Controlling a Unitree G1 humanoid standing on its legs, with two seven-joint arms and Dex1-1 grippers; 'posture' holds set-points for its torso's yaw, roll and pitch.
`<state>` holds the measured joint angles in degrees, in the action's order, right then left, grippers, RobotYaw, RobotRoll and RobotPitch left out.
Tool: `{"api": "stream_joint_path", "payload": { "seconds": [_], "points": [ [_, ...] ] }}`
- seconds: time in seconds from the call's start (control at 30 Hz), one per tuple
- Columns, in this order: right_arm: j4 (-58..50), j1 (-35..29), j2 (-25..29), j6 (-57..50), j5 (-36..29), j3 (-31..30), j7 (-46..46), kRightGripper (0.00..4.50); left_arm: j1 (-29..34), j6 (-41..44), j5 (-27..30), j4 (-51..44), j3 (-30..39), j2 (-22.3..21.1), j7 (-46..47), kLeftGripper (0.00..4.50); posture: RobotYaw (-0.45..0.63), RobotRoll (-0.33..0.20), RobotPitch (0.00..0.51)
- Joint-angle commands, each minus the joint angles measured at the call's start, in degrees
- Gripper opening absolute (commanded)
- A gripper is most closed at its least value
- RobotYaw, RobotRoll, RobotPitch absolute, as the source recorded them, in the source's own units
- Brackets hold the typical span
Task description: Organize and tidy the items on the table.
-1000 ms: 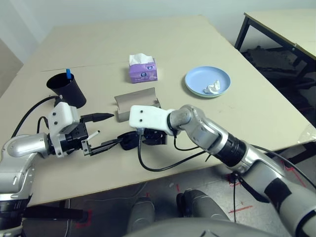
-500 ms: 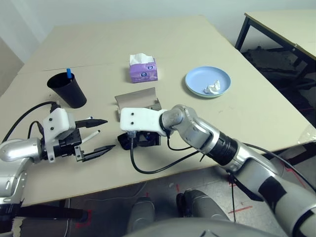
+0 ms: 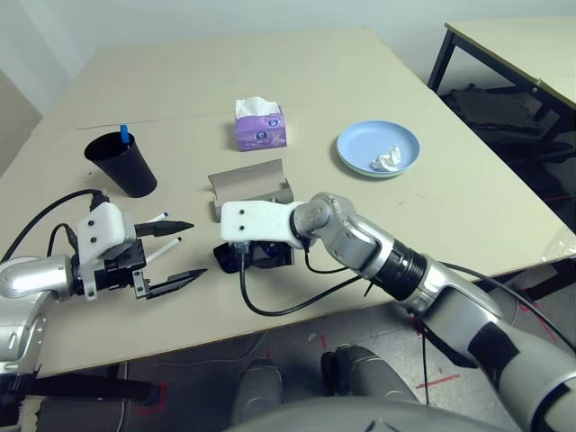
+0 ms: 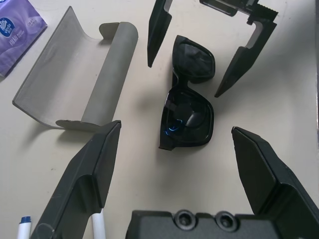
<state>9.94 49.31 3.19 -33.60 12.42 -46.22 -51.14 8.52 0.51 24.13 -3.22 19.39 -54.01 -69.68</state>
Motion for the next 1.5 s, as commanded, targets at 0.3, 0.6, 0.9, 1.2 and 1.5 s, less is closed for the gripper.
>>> {"api": "stream_joint_path", "payload": {
  "seconds": [0.3,0.6,0.9,1.2,1.5],
  "points": [
    [2.2,-0.6,-1.3,1.6,1.0,-0.8,-0.5,1.23,-0.3,2.6,0.8,-3.4,1.3,-0.5,1.5,4.5,0.02,0.0,0.099],
    [1.5,-0.9,-0.9,1.2,1.1,-0.9,-1.8,0.03,-1.1,4.4,1.5,-5.3,1.7,-0.3,2.6,4.5,0.02,0.0,0.096],
    [1.2,0.9,-1.1,2.4,2.6,-0.3,-2.4,0.59,-1.6,4.8,1.4,-5.1,1.5,-0.3,2.7,4.5,0.02,0.0,0.095],
    [3.5,0.0,-1.3,4.7,3.6,-1.3,-2.3,3.81,-1.0,4.9,1.3,-5.0,2.1,-0.5,2.5,4.5,0.02,0.0,0.092],
    [6.1,-0.5,-2.1,6.8,4.8,-1.2,-2.3,4.48,-0.9,5.0,1.2,-5.3,2.3,-0.4,2.4,4.5,0.02,0.0,0.089]
  ]
}}
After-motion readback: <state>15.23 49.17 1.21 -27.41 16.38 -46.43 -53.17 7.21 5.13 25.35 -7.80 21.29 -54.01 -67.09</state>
